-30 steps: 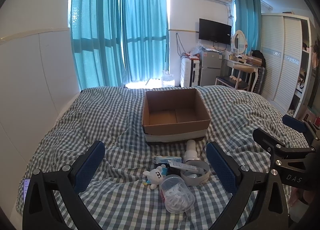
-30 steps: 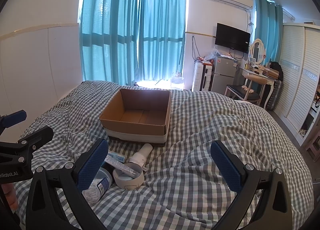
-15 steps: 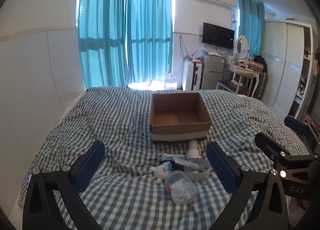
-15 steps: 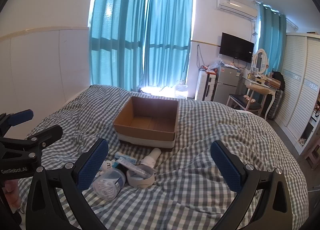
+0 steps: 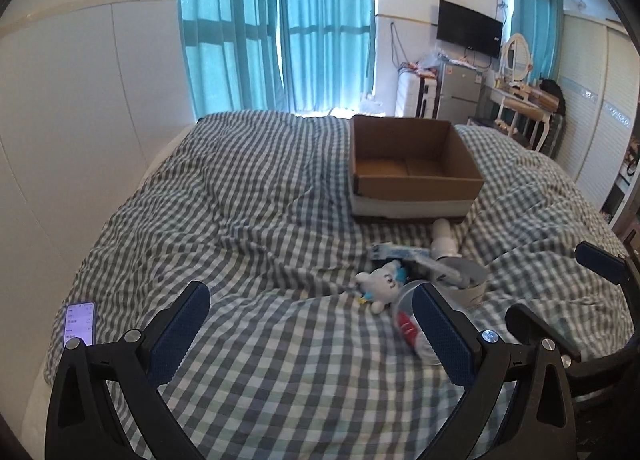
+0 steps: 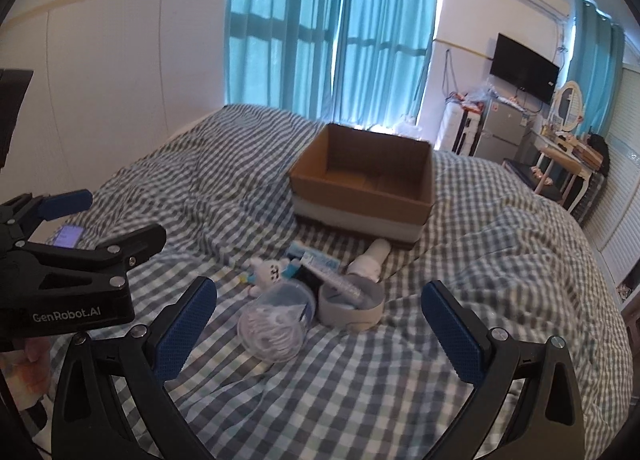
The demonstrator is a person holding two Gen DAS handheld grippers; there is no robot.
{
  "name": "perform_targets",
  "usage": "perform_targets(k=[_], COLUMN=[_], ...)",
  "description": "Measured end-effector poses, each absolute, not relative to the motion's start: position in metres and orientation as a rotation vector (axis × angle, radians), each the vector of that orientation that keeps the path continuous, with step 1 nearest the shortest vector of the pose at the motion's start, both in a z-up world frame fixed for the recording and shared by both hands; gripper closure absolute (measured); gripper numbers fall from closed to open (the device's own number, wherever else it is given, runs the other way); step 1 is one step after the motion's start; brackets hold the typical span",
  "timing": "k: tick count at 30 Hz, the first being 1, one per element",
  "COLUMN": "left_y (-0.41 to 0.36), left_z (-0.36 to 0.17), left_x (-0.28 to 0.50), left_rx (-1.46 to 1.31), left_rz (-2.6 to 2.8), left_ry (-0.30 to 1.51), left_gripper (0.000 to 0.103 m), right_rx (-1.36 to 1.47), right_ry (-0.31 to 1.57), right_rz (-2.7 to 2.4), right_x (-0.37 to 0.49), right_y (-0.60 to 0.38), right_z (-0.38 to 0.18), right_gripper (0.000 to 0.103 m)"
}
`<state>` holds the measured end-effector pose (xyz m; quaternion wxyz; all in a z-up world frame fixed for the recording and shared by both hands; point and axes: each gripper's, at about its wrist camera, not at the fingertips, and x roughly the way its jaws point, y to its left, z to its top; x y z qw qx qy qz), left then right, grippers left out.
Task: Organize objects
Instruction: 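Grasp the clear cup of cotton swabs with the right gripper while the left gripper grasps the white plush toy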
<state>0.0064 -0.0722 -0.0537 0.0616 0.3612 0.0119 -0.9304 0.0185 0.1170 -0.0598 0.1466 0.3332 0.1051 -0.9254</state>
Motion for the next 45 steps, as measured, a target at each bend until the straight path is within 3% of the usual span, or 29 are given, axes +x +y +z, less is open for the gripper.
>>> perform_targets(k=[9,13,16,24,29,39,42,45], left_y=[-0.097,-0.106,-0.108,-0.097,-0.084,-0.048,-0.042,-0.035], left_z=[-0.092,-0.105,-0.112,-0.122,-0.132,-0.170,-0.181,-0.186], left_x=[-0.010,-0.019,-0.026,-0.047,-0.069,-0.117,-0.129,-0.137], left_rx=[1.179,1.218,1.240,1.302,1.371,1.577,1.631,1.662], left_rz=[-2.739,-2.710,-2.703,-2.719,-2.720,-2.727,-2.724,-2.756], left_ry=[0.089,0.121,0.138,0.127,0.111,0.092,0.104,0.127], left_gripper=[0.000,0.000,0.000,0.000,0.000,0.000,0.007,0.024], right_rx=[1.159,1.221,1.289,1.181,1.028,1.127,1.178,1.200], right_ry=[0.337,0.345,0.347,0.265,0.324,0.123,0.053,0.019], right_rz=[-2.526,-2.461,-2.425,-2.467,-2.625,-2.743,-2.710,-2.674], right_x=[-0.017,-0.028,-0.036,-0.036,-0.041,-0.086,-0.097,-0.104], right_y=[0.090,0.081,0.081,0.101,0.128,0.206,0.215,0.218], right_z=[-0.115,-0.136,-0.152,-0.126,-0.091,-0.086,-0.099,-0.109], right_gripper=[0.008,0.020,0.036,0.039,0.040,0.040,0.040,0.040])
